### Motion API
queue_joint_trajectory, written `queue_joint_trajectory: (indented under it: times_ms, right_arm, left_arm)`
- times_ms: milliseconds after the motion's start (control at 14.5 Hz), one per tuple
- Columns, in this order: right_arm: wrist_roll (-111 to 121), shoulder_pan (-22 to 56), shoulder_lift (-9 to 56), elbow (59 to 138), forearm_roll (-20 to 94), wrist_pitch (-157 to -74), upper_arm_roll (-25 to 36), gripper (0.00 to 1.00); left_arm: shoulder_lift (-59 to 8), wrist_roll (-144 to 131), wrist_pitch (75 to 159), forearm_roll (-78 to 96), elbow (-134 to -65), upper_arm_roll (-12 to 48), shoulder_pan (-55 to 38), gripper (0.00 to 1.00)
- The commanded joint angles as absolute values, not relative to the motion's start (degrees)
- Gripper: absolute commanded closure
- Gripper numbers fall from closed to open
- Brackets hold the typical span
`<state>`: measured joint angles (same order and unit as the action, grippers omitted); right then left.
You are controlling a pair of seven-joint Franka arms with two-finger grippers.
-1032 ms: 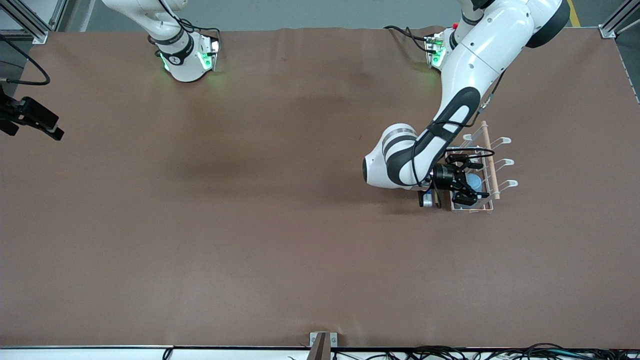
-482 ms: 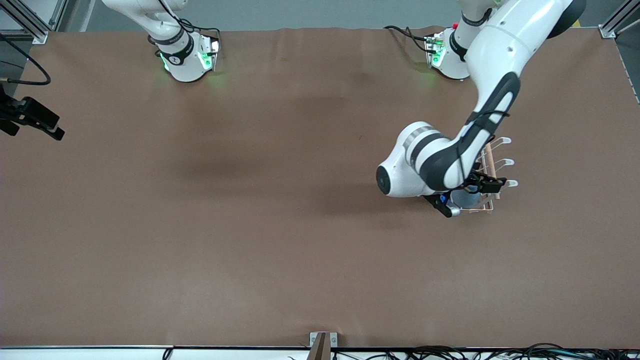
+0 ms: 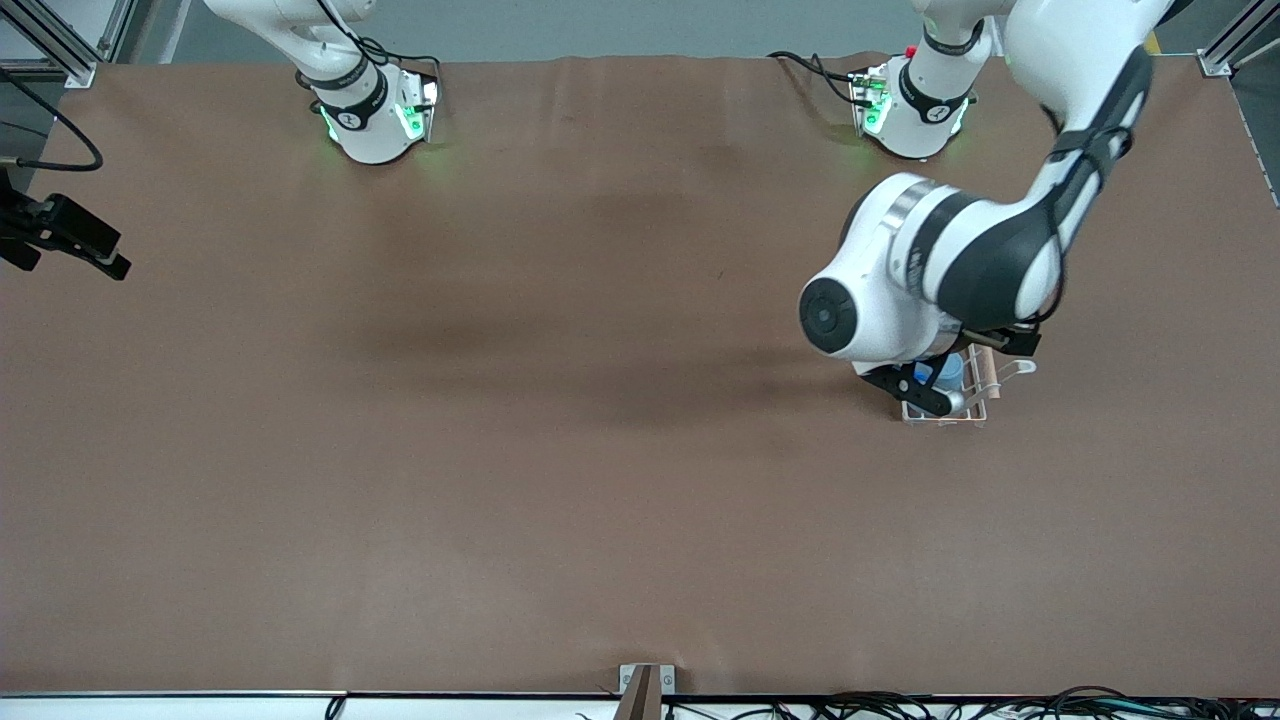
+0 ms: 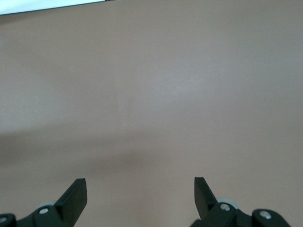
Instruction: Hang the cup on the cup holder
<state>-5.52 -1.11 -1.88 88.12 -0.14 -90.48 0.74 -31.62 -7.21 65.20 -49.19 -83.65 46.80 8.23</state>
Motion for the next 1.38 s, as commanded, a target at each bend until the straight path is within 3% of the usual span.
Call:
queue_joint_trajectory:
  times_ms: [0, 138, 344, 688, 1101, 1307]
  right_arm:
    - [-5.2, -1.4, -1.6, 87.5, 0.2, -89.6, 0.9, 0.00]
    - [-5.2, -1.4, -1.6, 87.5, 0.2, -89.2, 0.9, 0.00]
    - [-5.2, -1.4, -1.6, 87.5, 0.4, -89.1, 1.0, 0.00]
    - [-5.2, -1.5, -1.6, 87.5, 0.4, -88.8, 1.1, 0.00]
    - [-5.3, -1.5, -1.6, 87.5, 0.6, -88.8, 1.1, 0.00]
    - [-5.3, -1.5, -1.6, 87.5, 0.6, -88.8, 1.1, 0.00]
  left_arm:
    - [-30.1, -7.7, 67.5, -44.1, -80.9, 55.6, 17.0, 0.00]
    - [-30.1, -7.8, 67.6, -39.9, -75.4, 53.3, 14.5, 0.00]
    - [-25.9, -7.9, 70.6, -33.6, -73.3, 45.1, 11.4, 0.00]
    - [-13.7, -7.8, 82.3, -13.0, -75.1, 18.1, 1.8, 0.00]
    - [-2.3, -7.0, 82.7, -0.8, -80.6, 5.2, -2.2, 0.00]
    - [1.9, -6.7, 82.7, -0.5, -84.2, 3.8, -3.5, 0.00]
